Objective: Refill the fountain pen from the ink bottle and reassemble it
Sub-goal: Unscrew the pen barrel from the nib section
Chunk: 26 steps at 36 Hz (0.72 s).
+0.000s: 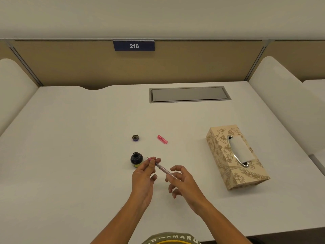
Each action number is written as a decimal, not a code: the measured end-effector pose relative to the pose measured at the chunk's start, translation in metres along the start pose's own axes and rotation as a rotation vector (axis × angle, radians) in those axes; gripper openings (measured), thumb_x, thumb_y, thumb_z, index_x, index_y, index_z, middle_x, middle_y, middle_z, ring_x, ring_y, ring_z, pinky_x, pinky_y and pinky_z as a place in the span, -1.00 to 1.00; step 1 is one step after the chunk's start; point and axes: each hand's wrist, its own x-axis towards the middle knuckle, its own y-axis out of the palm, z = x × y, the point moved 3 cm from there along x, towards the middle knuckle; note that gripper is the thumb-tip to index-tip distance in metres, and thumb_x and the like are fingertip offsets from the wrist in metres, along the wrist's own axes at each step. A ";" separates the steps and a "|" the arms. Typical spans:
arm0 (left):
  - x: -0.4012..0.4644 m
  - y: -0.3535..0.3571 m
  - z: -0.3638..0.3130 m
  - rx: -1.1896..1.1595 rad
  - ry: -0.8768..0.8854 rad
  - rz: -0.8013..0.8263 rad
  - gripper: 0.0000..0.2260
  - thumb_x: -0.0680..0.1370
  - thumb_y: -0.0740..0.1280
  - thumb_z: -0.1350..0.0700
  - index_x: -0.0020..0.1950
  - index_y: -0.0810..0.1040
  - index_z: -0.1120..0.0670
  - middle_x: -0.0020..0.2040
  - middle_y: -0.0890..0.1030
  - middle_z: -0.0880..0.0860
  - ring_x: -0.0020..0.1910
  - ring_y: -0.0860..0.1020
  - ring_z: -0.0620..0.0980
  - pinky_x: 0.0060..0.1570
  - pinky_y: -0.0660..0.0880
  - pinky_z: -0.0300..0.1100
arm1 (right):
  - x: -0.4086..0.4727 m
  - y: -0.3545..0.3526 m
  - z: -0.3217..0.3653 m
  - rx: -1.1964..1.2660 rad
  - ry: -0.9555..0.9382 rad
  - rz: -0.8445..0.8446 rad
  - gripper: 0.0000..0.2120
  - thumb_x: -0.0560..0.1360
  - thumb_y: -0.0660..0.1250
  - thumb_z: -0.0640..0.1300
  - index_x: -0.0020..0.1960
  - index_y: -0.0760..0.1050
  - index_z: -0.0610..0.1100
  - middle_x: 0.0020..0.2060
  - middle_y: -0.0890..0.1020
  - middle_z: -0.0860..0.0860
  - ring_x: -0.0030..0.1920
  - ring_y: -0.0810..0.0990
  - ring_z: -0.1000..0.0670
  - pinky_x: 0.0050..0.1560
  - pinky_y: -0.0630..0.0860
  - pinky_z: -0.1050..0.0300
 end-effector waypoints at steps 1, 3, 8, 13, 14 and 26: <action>0.000 0.000 0.000 0.004 0.000 0.002 -0.89 0.58 0.34 0.12 0.05 0.64 0.07 0.01 0.72 0.04 -0.11 0.42 -0.04 -0.11 0.34 -0.11 | -0.001 0.001 0.001 0.017 0.010 0.006 -0.75 0.58 0.34 0.02 0.21 0.46 -0.03 -0.08 0.68 -0.09 -0.30 0.60 -0.03 -0.28 0.57 0.12; 0.000 0.000 0.001 0.013 -0.003 0.004 -0.88 0.57 0.35 0.10 0.06 0.64 0.06 0.04 0.72 0.04 -0.08 0.41 -0.02 -0.07 0.34 -0.09 | -0.002 0.002 0.002 0.041 0.036 0.013 -0.74 0.63 0.23 0.08 0.18 0.55 -0.04 -0.17 0.69 -0.08 -0.35 0.57 -0.02 -0.34 0.52 0.16; 0.001 0.000 0.002 0.014 -0.009 0.008 -0.88 0.57 0.35 0.09 0.06 0.65 0.05 0.04 0.72 0.02 -0.06 0.40 -0.02 -0.04 0.34 -0.09 | -0.002 0.002 0.000 0.007 0.069 0.021 -0.56 0.66 0.10 0.12 0.04 0.67 -0.12 -0.28 0.69 -0.08 -0.42 0.54 0.01 -0.36 0.49 0.20; 0.001 0.001 0.001 -0.004 -0.007 0.004 -0.89 0.58 0.35 0.12 0.06 0.64 0.06 0.00 0.73 0.02 -0.10 0.40 -0.03 -0.06 0.34 -0.09 | 0.000 -0.003 0.002 -0.032 0.004 0.020 -0.83 0.57 0.37 -0.07 0.08 0.54 -0.15 -0.18 0.66 -0.11 -0.33 0.59 -0.01 -0.29 0.57 0.12; 0.001 0.001 0.001 -0.003 -0.004 0.003 -0.89 0.58 0.35 0.12 0.07 0.64 0.07 0.00 0.73 0.02 -0.10 0.41 -0.04 -0.06 0.34 -0.10 | 0.000 -0.004 0.002 -0.055 -0.002 0.001 -0.79 0.54 0.42 -0.09 0.11 0.49 -0.13 -0.13 0.66 -0.12 -0.31 0.61 -0.01 -0.24 0.61 0.10; 0.002 0.001 0.001 0.012 -0.014 0.000 -0.86 0.57 0.36 0.10 0.09 0.64 0.07 0.02 0.72 0.03 -0.07 0.42 -0.03 -0.05 0.36 -0.09 | -0.002 -0.003 0.004 0.013 0.011 0.027 -0.80 0.58 0.35 -0.02 0.07 0.64 -0.12 -0.37 0.50 0.01 -0.44 0.32 0.08 -0.42 0.28 0.24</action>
